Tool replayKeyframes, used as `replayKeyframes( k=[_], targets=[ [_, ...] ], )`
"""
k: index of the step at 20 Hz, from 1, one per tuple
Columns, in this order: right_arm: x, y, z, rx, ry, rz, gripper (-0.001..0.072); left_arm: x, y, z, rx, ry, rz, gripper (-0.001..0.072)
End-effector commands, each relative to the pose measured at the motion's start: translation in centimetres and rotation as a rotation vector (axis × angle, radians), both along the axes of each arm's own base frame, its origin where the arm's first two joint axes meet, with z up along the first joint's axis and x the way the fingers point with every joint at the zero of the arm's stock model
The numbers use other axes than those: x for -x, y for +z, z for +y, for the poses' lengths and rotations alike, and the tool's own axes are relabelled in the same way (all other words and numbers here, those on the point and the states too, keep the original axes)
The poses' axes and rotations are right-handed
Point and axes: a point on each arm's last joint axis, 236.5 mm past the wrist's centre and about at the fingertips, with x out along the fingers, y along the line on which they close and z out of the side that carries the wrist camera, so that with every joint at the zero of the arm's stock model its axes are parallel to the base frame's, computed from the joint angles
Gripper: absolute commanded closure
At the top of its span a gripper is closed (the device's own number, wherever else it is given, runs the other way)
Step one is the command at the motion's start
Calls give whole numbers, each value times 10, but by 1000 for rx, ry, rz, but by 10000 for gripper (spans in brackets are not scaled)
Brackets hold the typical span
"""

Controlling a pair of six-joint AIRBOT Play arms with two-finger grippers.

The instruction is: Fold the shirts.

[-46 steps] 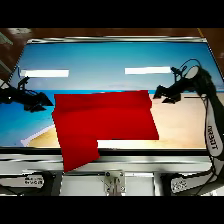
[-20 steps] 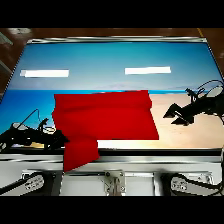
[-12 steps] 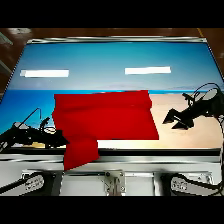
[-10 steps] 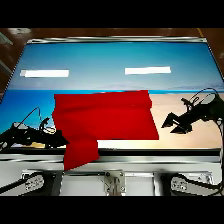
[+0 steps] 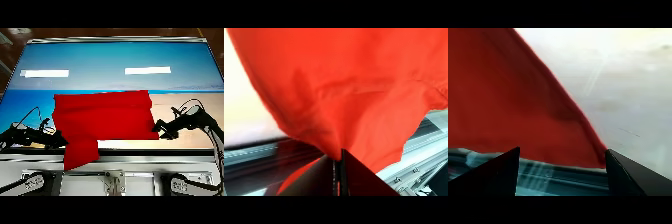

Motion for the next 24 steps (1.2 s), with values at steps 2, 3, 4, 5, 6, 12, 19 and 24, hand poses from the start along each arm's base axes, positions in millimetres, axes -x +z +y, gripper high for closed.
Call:
replayKeyframes(
  k=[2,3,4,5,6,12,19,24],
  targets=[
    [-6,-13,14,41,47,-45,343,-1,0,1,-2,-1,-5,658],
    [-7,-9,15,36,65,-55,533,-3,0,2,-7,-4,-17,658],
    [-11,-2,15,37,68,-78,636,-7,1,4,-13,-8,-34,658],
    [-22,9,13,43,81,-132,643,-15,5,6,-21,-16,-64,659],
    [-34,23,12,51,98,-193,643,-26,11,10,-33,-23,-107,659],
    [-107,90,38,99,175,-525,644,-111,93,39,-145,-1,-410,659],
    [-176,93,42,168,62,-696,644,-172,119,63,-199,30,-518,659],
    [-231,80,58,161,97,-712,644,-214,107,70,-152,56,-501,659]
  ],
)
